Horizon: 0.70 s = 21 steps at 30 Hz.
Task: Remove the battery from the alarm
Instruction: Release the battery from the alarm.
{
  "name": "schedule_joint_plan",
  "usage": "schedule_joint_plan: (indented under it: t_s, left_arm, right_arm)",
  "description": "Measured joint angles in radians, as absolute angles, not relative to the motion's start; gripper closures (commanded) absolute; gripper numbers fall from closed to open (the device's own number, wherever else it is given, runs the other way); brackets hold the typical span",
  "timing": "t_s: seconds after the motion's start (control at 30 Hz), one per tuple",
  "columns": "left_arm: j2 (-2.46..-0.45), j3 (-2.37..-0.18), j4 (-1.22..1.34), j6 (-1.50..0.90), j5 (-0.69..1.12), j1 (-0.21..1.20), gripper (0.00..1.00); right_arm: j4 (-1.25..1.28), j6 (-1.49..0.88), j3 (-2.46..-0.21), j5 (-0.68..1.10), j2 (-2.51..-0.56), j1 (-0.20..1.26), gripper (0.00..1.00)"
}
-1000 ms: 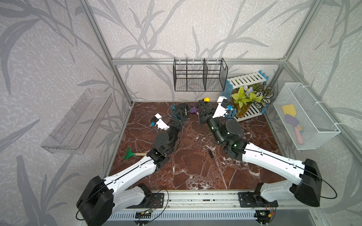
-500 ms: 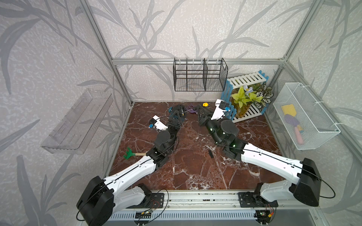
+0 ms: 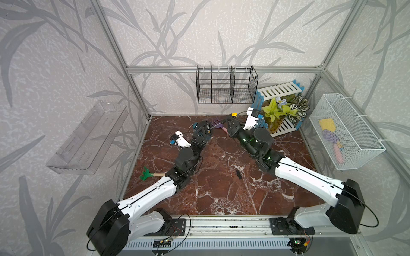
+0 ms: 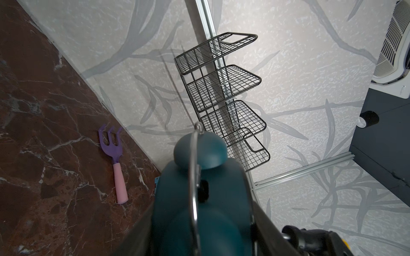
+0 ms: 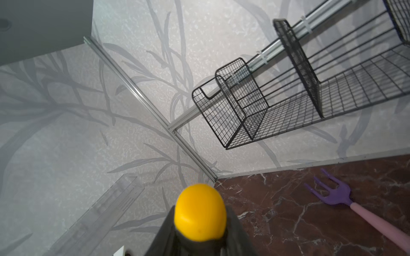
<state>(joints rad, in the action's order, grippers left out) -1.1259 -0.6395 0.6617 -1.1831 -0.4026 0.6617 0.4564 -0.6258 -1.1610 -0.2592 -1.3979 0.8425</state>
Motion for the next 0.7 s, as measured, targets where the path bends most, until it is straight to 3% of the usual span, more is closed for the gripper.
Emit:
schedule_joint_plan:
  t_s: [0.13, 0.27, 0.7]
  left_arm:
    - [-1.126, -0.642, 0.664, -1.163, -0.400, 0.659, 0.87]
    - [-1.126, -0.641, 0.633, -1.137, -0.398, 0.657, 0.87]
    - [-1.126, -0.632, 0.575, -1.098, -0.322, 0.659, 0.87]
  right_arm:
    - [0.317, -0.430, -1.320, -0.352, -1.462, 0.931, 1.00]
    - [0.267, -0.387, -1.360, -0.397, -1.499, 0.951, 1.00]
    - [0.532, -0.916, -1.035, -0.221, -1.430, 0.730, 1.00]
